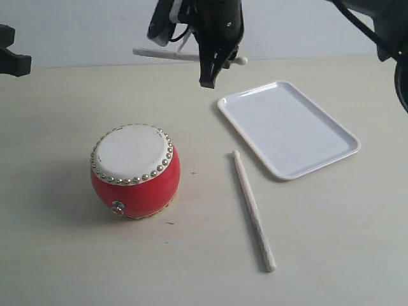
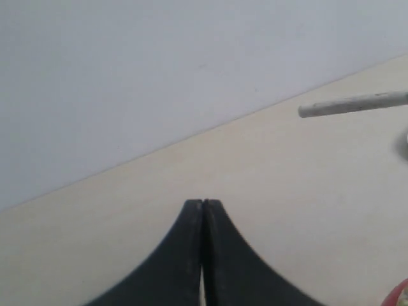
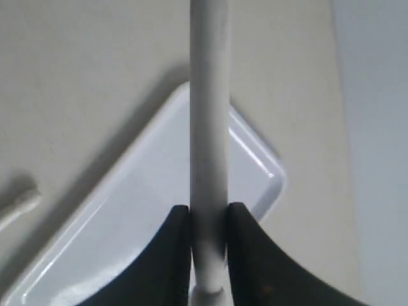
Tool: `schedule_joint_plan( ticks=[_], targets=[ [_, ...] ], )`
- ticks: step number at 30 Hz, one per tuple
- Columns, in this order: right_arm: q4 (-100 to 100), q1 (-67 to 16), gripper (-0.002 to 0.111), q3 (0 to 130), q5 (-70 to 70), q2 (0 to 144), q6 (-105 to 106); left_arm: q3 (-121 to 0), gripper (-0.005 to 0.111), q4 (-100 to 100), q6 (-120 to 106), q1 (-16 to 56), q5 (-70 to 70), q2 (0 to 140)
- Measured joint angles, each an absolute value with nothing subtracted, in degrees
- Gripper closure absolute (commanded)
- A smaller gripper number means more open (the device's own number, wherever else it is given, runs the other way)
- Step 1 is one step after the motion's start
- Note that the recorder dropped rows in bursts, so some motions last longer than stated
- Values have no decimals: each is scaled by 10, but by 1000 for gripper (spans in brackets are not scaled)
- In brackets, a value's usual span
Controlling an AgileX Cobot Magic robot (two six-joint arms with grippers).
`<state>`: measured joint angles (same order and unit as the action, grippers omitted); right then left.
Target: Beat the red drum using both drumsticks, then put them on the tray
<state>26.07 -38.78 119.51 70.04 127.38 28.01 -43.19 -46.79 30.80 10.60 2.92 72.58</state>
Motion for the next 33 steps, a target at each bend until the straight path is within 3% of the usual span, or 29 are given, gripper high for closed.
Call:
schedule_joint_plan(
  ticks=[9,11,14,19,21,33],
  targets=[
    [464,-463,108,1159,699,1220,334,-408,106,-593,305,106,93,727],
    [499,-466,108,1144,699,1203,352,-403,101,-621,305,106,132,727],
    [519,-468,108,1112,699,1175,388,-397,85,-661,304,106,172,727],
    [521,-486,108,1059,700,1121,432,-395,38,-698,304,106,190,727],
    [521,-499,108,1042,701,1103,448,-390,26,-718,304,106,205,727],
    [521,-582,108,1024,700,1080,470,-377,29,-786,365,106,313,727]
  ],
)
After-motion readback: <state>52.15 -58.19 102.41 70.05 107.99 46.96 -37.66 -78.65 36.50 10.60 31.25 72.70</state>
